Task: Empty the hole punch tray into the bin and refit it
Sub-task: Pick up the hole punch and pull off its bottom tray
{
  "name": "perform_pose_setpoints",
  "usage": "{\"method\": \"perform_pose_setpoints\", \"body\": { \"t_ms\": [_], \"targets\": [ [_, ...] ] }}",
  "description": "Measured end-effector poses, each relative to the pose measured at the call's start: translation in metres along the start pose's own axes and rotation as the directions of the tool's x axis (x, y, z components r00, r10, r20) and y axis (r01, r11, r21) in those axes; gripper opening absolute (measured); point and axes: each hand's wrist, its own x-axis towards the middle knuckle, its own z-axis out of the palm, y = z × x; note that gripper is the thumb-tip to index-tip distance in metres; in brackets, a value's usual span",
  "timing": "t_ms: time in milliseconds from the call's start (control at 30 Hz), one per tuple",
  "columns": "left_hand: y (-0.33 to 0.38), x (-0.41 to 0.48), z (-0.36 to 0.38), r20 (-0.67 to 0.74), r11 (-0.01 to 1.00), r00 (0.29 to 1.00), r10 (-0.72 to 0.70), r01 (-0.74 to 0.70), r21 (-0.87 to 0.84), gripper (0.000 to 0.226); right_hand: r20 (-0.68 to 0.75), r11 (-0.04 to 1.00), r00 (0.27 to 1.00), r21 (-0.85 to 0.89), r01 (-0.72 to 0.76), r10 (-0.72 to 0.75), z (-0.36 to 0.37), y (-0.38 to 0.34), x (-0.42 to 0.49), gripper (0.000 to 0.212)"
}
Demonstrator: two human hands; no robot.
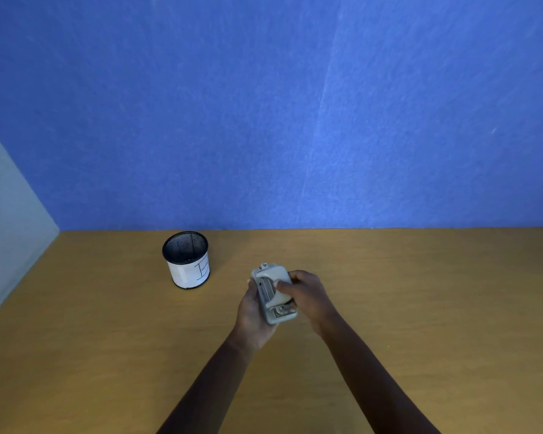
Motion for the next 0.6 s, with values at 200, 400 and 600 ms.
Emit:
{"method": "perform_pose_setpoints", "body": {
  "t_ms": [200,400,600],
  "targets": [
    [0.000,0.000,-0.003,0.004,1.000,1.000,0.007,-0.007,-0.029,0.058,0.137,0.976,0.988,0.193,-0.104,0.078,-0.005,-0.006,-0.001,0.021],
    [0.008,0.001,0.000,0.037,1.000,0.999,0.007,-0.007,0.011,0.061,0.210,0.829,0.970,0.516,-0.216,0.122,-0.013,-0.006,0.004,0.025],
    [0.010,0.001,0.002,0.043,1.000,0.999,-0.001,0.002,-0.021,0.060,0.297,0.594,0.931,0.717,-0.365,0.213,-0.023,-0.001,0.009,0.027]
  ]
}}
